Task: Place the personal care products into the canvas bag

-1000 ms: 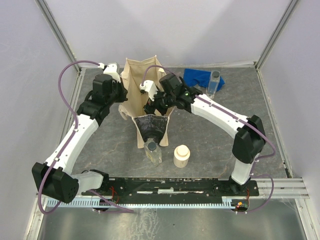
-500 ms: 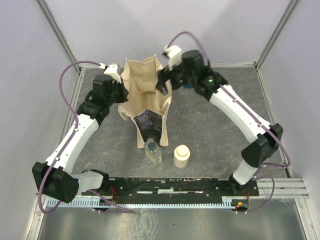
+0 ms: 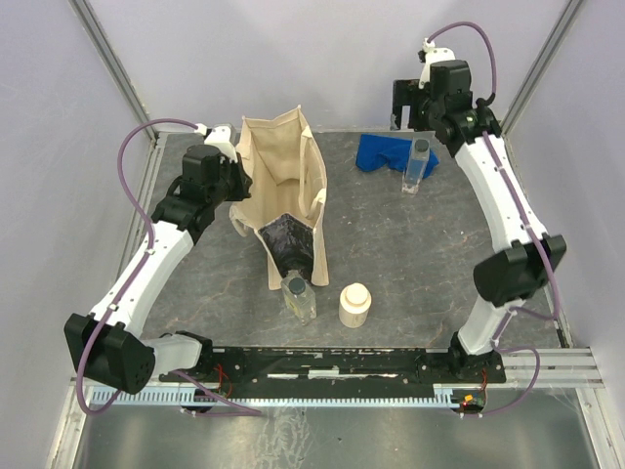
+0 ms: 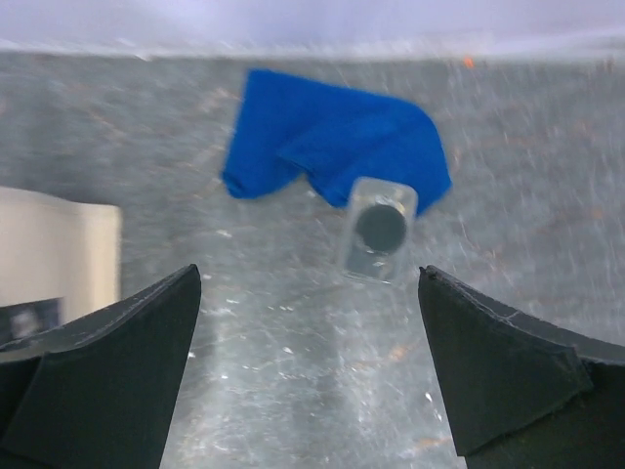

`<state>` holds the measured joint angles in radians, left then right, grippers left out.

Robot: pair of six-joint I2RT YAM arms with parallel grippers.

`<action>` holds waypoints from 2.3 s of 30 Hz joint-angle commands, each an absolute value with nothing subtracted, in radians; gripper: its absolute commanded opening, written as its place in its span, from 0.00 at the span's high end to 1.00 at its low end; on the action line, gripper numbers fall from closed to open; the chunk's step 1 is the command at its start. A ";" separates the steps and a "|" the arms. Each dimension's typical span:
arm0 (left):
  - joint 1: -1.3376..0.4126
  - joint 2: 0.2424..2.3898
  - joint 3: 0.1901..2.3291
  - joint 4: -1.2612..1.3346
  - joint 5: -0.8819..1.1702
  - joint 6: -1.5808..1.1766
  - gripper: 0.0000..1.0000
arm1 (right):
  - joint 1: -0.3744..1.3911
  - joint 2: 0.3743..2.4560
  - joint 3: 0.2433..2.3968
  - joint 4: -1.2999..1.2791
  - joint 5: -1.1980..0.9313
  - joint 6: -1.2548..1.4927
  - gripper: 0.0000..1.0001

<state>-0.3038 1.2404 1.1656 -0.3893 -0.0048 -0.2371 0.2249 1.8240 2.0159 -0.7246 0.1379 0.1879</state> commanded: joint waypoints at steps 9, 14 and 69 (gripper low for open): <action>-0.303 1.263 1.175 -0.406 0.021 -0.212 0.97 | 0.158 2.011 2.058 -0.832 0.280 0.340 0.00; -0.302 1.269 1.177 -0.413 0.013 -0.204 0.97 | 0.155 2.055 2.045 -0.799 0.271 0.348 0.00; -0.330 1.365 1.253 -0.336 0.193 -0.256 0.97 | 0.474 1.816 2.338 -0.317 -0.397 0.335 0.99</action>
<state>-0.3126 1.3499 1.2110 -0.3611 0.1226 -0.2379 0.4274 1.8034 2.2471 -0.4397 -0.3813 0.3584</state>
